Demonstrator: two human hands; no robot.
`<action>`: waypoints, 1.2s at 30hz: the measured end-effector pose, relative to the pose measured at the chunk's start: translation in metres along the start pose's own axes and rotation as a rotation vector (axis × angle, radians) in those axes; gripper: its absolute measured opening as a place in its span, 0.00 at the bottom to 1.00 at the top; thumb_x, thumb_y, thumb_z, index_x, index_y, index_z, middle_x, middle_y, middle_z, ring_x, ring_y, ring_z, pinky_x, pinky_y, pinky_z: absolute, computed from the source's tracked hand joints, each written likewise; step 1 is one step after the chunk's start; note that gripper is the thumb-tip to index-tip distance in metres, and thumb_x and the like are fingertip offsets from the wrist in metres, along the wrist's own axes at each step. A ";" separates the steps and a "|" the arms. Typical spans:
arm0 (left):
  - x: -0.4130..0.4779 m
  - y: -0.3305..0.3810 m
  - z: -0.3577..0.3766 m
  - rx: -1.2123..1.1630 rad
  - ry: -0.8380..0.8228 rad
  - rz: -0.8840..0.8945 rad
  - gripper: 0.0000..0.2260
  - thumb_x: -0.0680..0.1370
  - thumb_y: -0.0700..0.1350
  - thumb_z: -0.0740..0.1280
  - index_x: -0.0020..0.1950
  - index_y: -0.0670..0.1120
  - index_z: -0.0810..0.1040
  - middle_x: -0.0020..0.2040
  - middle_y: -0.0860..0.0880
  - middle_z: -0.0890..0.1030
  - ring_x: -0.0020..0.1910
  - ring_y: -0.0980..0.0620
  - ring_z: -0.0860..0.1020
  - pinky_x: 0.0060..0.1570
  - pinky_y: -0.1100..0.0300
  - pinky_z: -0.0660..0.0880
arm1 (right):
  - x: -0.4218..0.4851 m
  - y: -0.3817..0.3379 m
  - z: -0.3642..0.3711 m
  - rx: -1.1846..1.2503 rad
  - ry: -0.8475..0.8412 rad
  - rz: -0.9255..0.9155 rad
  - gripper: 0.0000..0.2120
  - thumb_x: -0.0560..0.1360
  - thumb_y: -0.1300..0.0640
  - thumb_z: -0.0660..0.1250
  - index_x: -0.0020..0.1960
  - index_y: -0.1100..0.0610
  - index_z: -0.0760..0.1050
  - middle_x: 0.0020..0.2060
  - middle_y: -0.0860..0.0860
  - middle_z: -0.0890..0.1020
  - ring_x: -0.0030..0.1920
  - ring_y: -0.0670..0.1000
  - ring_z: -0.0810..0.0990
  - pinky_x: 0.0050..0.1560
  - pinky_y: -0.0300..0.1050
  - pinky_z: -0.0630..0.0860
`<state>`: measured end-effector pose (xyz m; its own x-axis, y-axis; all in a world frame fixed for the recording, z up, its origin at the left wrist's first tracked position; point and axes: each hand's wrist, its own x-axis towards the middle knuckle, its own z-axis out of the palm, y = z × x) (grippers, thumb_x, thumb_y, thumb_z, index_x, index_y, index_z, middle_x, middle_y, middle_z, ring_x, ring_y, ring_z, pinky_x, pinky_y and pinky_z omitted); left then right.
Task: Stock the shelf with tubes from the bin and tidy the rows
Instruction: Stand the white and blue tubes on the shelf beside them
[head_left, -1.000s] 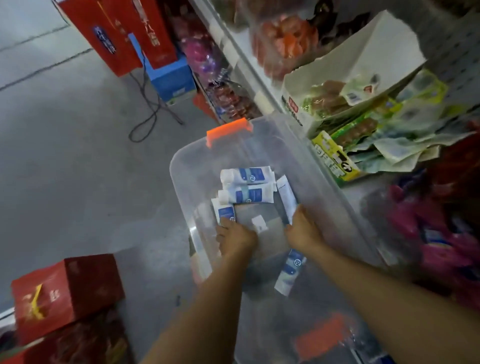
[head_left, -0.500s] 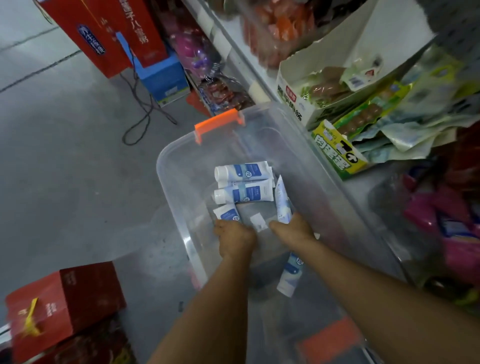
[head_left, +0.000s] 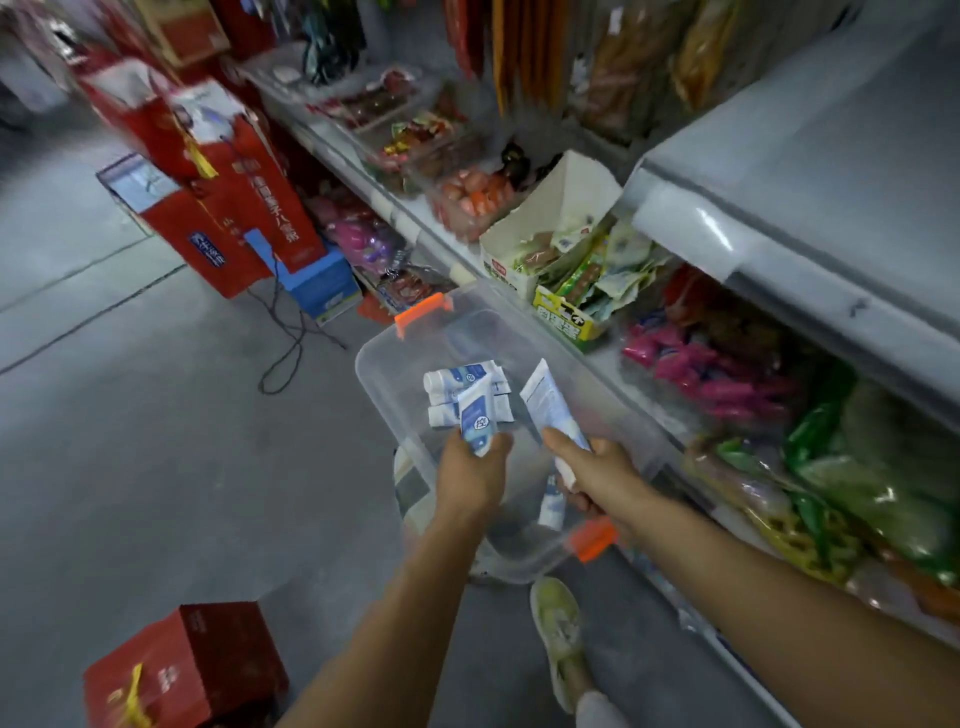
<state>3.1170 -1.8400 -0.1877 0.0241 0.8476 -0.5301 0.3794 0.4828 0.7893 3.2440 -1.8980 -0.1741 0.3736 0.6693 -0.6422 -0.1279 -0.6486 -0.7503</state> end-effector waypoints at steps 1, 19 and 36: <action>-0.016 0.007 -0.006 0.020 -0.016 0.031 0.08 0.76 0.49 0.68 0.52 0.52 0.73 0.48 0.46 0.81 0.46 0.43 0.81 0.46 0.47 0.81 | -0.019 -0.002 -0.007 0.035 0.001 -0.019 0.18 0.76 0.45 0.66 0.35 0.57 0.68 0.17 0.49 0.69 0.16 0.47 0.64 0.22 0.33 0.59; -0.296 0.085 0.020 0.030 -0.227 0.447 0.13 0.78 0.50 0.67 0.59 0.46 0.72 0.40 0.48 0.78 0.28 0.54 0.75 0.25 0.62 0.70 | -0.286 0.020 -0.161 0.196 0.082 -0.307 0.17 0.79 0.43 0.60 0.49 0.56 0.76 0.33 0.57 0.81 0.24 0.53 0.74 0.21 0.36 0.64; -0.645 0.049 0.142 -0.076 -0.447 0.743 0.15 0.78 0.49 0.66 0.62 0.46 0.68 0.47 0.50 0.77 0.41 0.56 0.75 0.34 0.64 0.72 | -0.572 0.143 -0.355 0.208 0.377 -0.684 0.11 0.80 0.49 0.60 0.56 0.53 0.76 0.37 0.49 0.79 0.28 0.41 0.75 0.28 0.36 0.69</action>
<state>3.2514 -2.3941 0.1485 0.6078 0.7909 0.0707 0.0590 -0.1338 0.9892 3.3377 -2.5023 0.1415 0.7110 0.7022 0.0376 0.0869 -0.0347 -0.9956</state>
